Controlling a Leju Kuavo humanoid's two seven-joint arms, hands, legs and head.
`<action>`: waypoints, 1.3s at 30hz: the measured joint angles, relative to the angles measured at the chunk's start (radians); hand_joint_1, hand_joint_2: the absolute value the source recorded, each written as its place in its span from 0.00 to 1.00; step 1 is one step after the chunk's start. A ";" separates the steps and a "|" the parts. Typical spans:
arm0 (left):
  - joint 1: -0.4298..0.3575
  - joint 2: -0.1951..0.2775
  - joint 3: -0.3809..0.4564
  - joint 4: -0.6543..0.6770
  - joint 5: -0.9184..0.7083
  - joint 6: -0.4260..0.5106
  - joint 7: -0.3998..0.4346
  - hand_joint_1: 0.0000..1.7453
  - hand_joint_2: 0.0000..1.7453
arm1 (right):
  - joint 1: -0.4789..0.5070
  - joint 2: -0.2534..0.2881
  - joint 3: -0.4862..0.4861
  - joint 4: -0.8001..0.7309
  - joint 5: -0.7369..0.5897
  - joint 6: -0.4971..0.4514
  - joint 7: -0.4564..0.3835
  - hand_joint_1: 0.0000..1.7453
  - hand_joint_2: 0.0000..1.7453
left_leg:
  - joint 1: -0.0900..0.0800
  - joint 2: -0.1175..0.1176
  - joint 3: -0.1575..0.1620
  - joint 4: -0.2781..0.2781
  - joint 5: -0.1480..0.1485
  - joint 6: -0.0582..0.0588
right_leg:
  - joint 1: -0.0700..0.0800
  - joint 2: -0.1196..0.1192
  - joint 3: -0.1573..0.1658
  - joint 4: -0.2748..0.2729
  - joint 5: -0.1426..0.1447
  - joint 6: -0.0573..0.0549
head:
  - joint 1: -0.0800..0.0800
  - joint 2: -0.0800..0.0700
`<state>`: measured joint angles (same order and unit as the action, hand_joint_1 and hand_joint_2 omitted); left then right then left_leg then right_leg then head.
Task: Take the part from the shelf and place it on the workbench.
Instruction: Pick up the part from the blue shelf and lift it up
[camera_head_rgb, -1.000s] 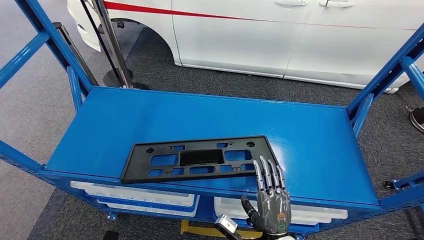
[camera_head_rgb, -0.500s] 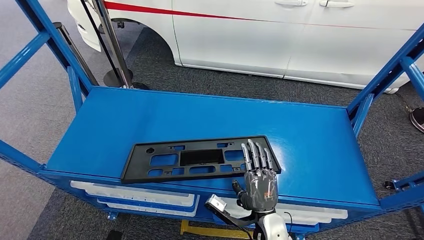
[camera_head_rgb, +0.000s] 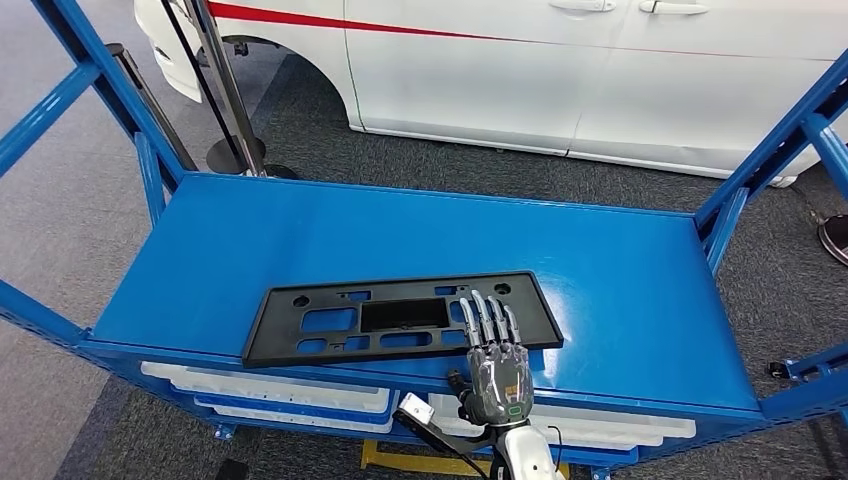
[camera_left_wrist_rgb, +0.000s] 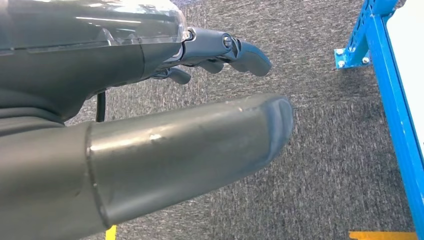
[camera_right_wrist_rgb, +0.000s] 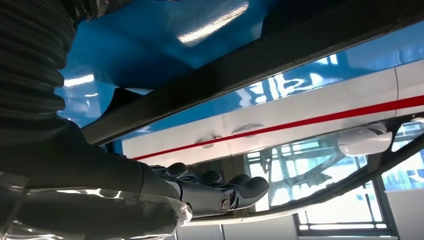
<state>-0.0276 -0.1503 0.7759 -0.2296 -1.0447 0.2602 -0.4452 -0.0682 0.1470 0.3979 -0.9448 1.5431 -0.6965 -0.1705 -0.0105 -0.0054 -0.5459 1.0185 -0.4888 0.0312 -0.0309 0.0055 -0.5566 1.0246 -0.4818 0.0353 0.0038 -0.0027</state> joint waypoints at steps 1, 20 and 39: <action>0.000 0.000 0.000 0.000 0.000 0.000 0.000 0.00 0.00 | -0.001 0.000 0.000 0.004 0.000 -0.002 0.000 0.00 1.00 | 0.000 0.000 0.000 0.000 0.000 0.000 | 0.000 0.000 0.000 0.000 0.000 0.000 | 0.000 0.000; -0.008 0.003 -0.003 0.001 -0.054 -0.016 0.000 0.00 0.00 | -0.098 0.026 0.027 0.100 -0.027 -0.007 0.017 0.00 1.00 | 0.000 0.000 0.000 0.000 0.002 0.002 | 0.000 0.000 0.000 0.000 0.002 0.001 | 0.000 0.000; -0.015 0.004 -0.010 0.002 -0.103 -0.030 0.021 0.00 0.00 | -0.191 0.067 0.059 0.240 -0.031 -0.007 0.072 0.25 1.00 | 0.000 0.000 -0.001 0.000 0.001 0.002 | 0.000 0.000 0.000 -0.002 0.002 0.001 | 0.000 0.000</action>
<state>-0.0422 -0.1459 0.7656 -0.2281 -1.1475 0.2303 -0.4239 -0.2588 0.2144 0.4570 -0.7044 1.5124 -0.7038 -0.0981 -0.0105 -0.0051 -0.5472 1.0185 -0.4873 0.0332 -0.0308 0.0057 -0.5567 1.0225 -0.4797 0.0364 0.0038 -0.0027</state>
